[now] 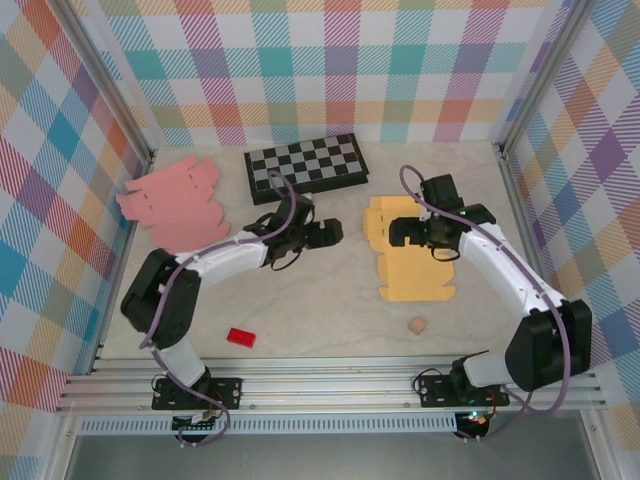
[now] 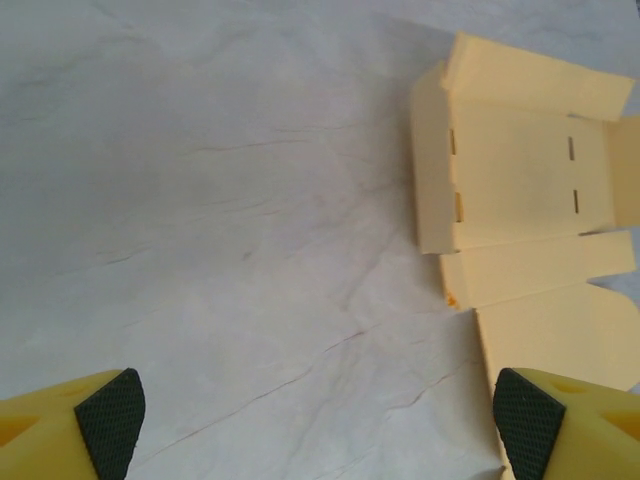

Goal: Fold the paper box

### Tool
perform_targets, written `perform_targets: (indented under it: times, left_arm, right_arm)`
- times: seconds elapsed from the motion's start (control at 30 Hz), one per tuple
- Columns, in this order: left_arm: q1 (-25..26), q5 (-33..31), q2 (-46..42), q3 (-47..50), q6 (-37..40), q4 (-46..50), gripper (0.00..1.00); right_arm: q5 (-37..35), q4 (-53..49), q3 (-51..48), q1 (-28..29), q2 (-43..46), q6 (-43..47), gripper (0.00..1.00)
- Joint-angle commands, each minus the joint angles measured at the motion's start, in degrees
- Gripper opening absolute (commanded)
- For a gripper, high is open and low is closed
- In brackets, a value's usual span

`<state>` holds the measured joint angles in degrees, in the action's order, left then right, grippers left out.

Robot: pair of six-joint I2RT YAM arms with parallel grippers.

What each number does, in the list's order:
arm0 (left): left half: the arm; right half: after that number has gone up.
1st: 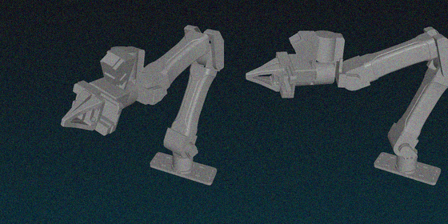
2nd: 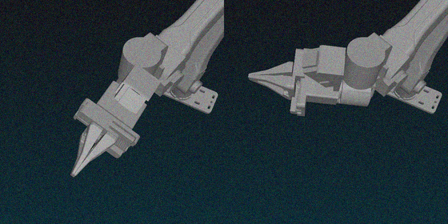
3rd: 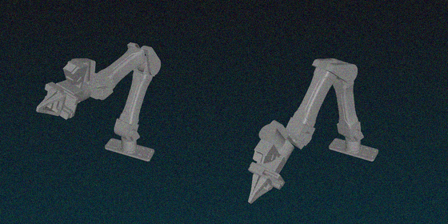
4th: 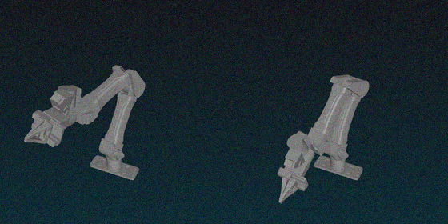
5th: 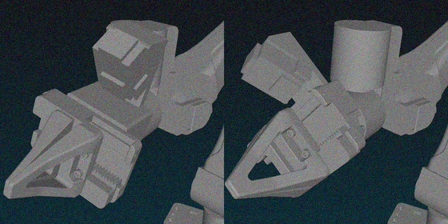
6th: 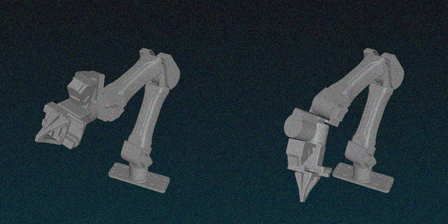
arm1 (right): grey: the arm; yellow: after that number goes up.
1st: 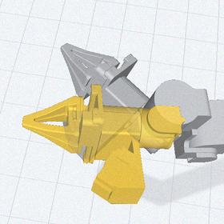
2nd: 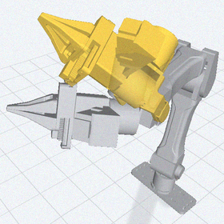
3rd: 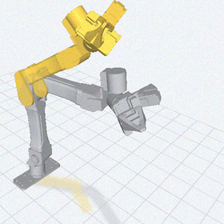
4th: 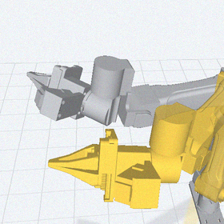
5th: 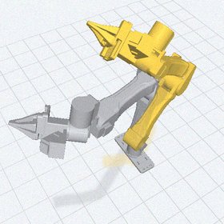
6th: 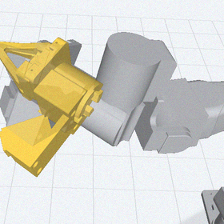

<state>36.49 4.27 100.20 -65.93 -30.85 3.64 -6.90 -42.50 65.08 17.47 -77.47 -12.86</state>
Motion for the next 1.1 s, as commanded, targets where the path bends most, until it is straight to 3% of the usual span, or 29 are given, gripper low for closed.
perform_targets:
  times: [0.0,0.33,0.63,0.77,0.87,1.07]
  left_arm:
    - [1.0,4.1,5.9,-5.9,1.0,-1.3,0.89]
    - [1.6,10.5,22.3,-23.8,-1.2,2.0,0.81]
    - [3.3,10.8,31.1,-35.0,-1.2,6.7,0.75]
    - [3.6,11.1,33.9,-38.5,-1.5,7.9,0.67]
    - [3.7,11.6,35.7,-41.0,-1.4,8.5,0.5]
    - [4.1,11.2,36.3,-42.9,0.0,8.6,0.0]
  right_arm:
    - [-1.6,2.3,-2.6,0.2,4.0,1.3,1.0]
    - [-1.2,11.1,-11.0,0.2,10.9,-1.5,1.0]
    - [0.4,14.3,-12.9,0.2,9.2,-3.3,1.0]
    - [0.2,15.0,-13.3,0.2,9.4,-3.7,1.0]
    - [-0.2,14.9,-13.1,0.2,9.6,-3.8,1.0]
    - [-2.1,14.5,-12.6,0.2,10.1,-4.1,1.0]
